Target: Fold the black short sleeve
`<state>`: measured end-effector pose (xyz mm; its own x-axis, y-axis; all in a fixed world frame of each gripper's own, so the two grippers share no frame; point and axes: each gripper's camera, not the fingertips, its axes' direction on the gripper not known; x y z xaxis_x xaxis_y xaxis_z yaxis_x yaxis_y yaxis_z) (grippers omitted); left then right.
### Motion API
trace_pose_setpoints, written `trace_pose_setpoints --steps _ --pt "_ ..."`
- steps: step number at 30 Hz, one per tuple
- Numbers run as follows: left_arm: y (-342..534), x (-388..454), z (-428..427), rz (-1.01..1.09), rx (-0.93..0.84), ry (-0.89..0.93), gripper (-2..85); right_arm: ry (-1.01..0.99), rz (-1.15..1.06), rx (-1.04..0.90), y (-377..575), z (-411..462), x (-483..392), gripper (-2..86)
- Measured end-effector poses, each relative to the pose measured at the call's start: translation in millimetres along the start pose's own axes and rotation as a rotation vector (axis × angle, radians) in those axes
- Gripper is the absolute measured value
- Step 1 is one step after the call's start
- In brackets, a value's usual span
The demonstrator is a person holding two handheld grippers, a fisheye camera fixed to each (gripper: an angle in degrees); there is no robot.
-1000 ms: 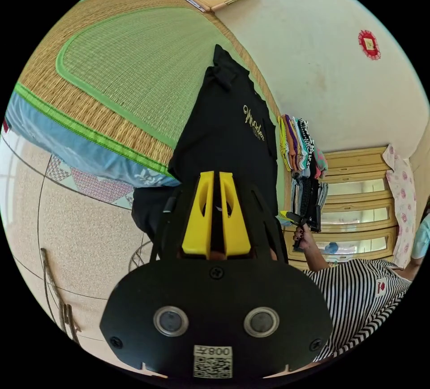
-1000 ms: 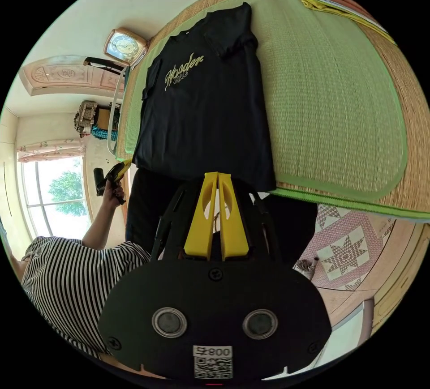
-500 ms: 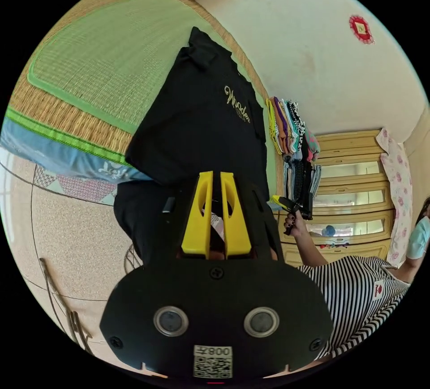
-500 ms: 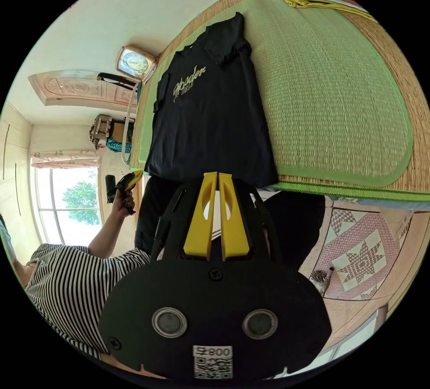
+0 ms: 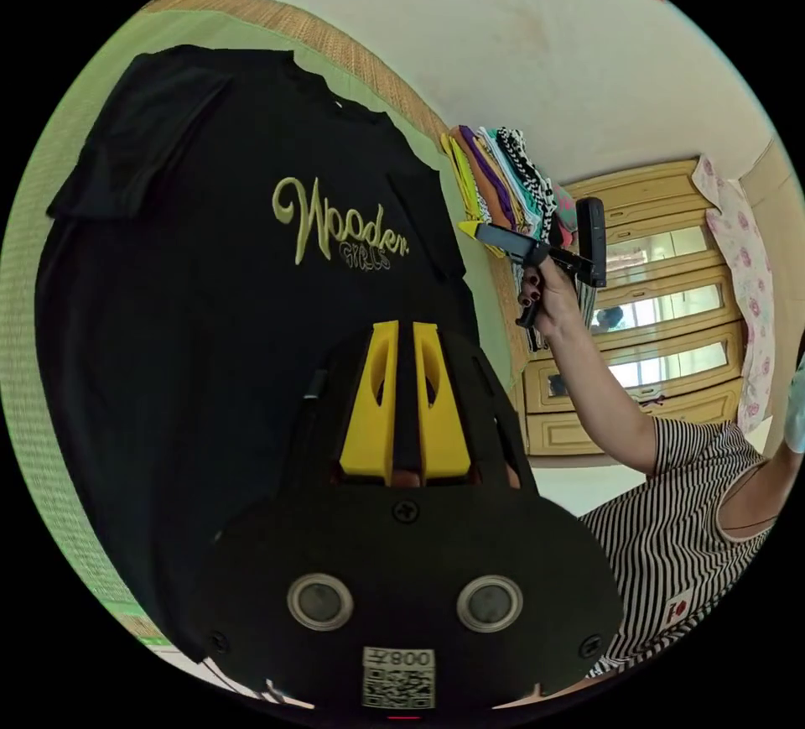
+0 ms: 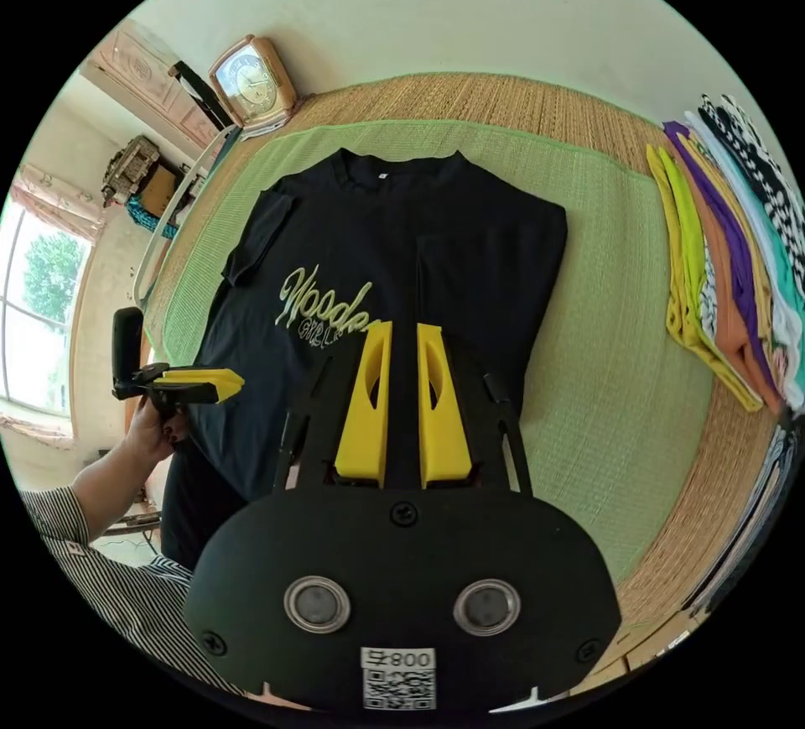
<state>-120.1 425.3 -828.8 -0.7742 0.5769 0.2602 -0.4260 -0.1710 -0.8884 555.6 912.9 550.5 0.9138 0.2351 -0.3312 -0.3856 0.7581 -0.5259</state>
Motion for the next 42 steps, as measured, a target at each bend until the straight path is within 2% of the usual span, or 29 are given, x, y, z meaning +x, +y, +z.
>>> trace_pose_setpoints --steps 5,9,14,20,24,31,36,42 --pt "-94.4 10.5 61.1 0.123 0.003 -0.026 5.8 0.018 -0.048 -0.025 -22.2 22.6 -2.9 7.1" --pt "-152.9 23.5 106.7 0.229 -0.036 -0.124 6.9 0.054 -0.111 0.025 30.3 9.7 -10.5 7.3" --pt "-209.3 36.9 174.3 0.34 -0.129 -0.272 7.2 0.114 -0.224 -0.043 81.3 24.1 -24.7 8.0" --pt "-226.7 48.7 218.5 0.397 -0.147 -0.379 3.5 0.156 -0.281 -0.035 102.3 34.3 -29.8 7.6" --pt "-234.0 58.1 233.3 0.414 -0.137 -0.391 2.0 0.196 -0.291 -0.016 107.2 26.7 -33.2 3.7" --pt "-265.4 78.1 255.7 0.46 -0.097 -0.403 1.4 0.102 -0.219 0.088 100.8 -14.4 -11.2 2.6" --pt "-283.1 67.5 287.5 0.426 -0.17 -0.445 1.9 0.035 -0.195 0.009 87.4 4.0 1.9 3.5" --pt "-278.5 68.1 278.9 0.397 -0.063 -0.417 2.4 -0.041 -0.179 0.028 89.4 -11.0 10.4 4.0"
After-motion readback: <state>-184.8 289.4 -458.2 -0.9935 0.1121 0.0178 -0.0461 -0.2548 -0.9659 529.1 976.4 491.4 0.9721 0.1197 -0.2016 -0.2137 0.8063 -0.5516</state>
